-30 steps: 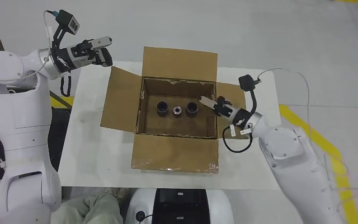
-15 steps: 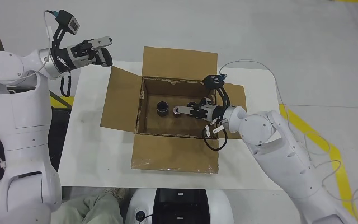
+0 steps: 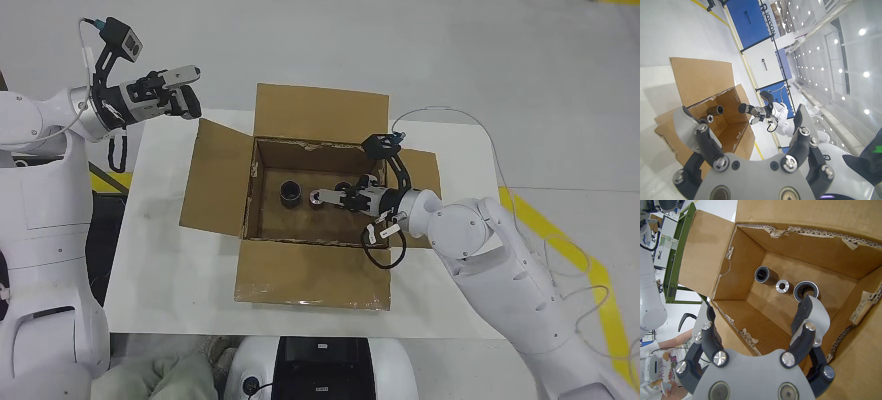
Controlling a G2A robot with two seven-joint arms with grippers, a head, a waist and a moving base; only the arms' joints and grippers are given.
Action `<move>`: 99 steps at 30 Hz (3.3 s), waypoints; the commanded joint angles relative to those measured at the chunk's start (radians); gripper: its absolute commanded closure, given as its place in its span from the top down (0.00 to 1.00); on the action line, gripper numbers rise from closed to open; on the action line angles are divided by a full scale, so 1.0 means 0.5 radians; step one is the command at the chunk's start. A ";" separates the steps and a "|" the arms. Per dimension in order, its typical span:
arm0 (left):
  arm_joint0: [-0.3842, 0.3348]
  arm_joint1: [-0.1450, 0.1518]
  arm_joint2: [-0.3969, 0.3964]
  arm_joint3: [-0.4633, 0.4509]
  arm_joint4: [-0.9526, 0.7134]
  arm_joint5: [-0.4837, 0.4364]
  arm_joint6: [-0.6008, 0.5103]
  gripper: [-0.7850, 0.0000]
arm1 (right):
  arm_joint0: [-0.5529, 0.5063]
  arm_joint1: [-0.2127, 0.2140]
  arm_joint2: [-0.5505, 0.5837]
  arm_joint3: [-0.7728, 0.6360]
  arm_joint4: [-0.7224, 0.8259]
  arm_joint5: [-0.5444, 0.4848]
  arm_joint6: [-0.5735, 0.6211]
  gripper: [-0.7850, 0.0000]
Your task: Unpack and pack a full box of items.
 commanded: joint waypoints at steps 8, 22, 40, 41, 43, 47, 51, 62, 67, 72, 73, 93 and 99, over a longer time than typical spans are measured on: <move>0.000 0.000 0.000 0.000 0.000 0.000 0.000 1.00 | 0.000 0.000 0.000 0.000 0.000 0.000 0.000 1.00; 0.000 0.000 0.000 0.000 0.000 0.000 0.000 1.00 | 0.216 -0.028 -0.196 0.169 -0.302 -0.228 0.218 1.00; 0.000 0.000 0.000 0.000 0.000 0.000 0.000 1.00 | 0.409 -0.061 -0.317 0.321 -0.452 -0.371 0.394 1.00; 0.000 0.000 0.000 0.000 0.000 0.000 0.000 1.00 | 0.409 -0.061 -0.317 0.321 -0.452 -0.371 0.394 1.00; 0.000 0.000 0.000 0.000 0.000 0.000 0.000 1.00 | 0.409 -0.061 -0.317 0.321 -0.452 -0.371 0.394 1.00; 0.000 0.000 0.000 0.000 0.000 0.000 0.000 1.00 | 0.404 -0.061 -0.327 0.326 -0.496 -0.395 0.380 1.00; 0.000 0.000 0.000 0.000 0.000 0.000 0.000 1.00 | 0.447 -0.072 -0.374 0.338 -0.569 -0.483 0.403 1.00; 0.000 0.000 0.000 0.000 0.000 0.000 0.000 1.00 | 0.582 -0.126 -0.489 0.501 -0.704 -0.535 0.413 1.00; 0.000 0.000 0.000 0.000 0.000 0.000 0.000 1.00 | 0.619 -0.147 -0.540 0.574 -0.837 -0.548 0.391 0.86; 0.000 0.000 0.000 0.000 0.000 0.000 0.000 1.00 | 0.640 -0.166 -0.576 0.650 -0.888 -0.566 0.414 0.88; 0.000 0.000 0.000 0.000 0.000 0.000 0.000 1.00 | 0.643 -0.170 -0.579 0.663 -0.890 -0.565 0.420 0.87; 0.000 0.000 0.000 0.000 0.000 0.000 0.000 1.00 | 0.754 -0.276 -0.642 1.000 -0.791 -0.584 0.428 0.76; 0.000 0.000 0.000 0.000 0.000 0.000 0.000 1.00 | 0.793 -0.317 -0.681 1.105 -0.778 -0.581 0.435 0.73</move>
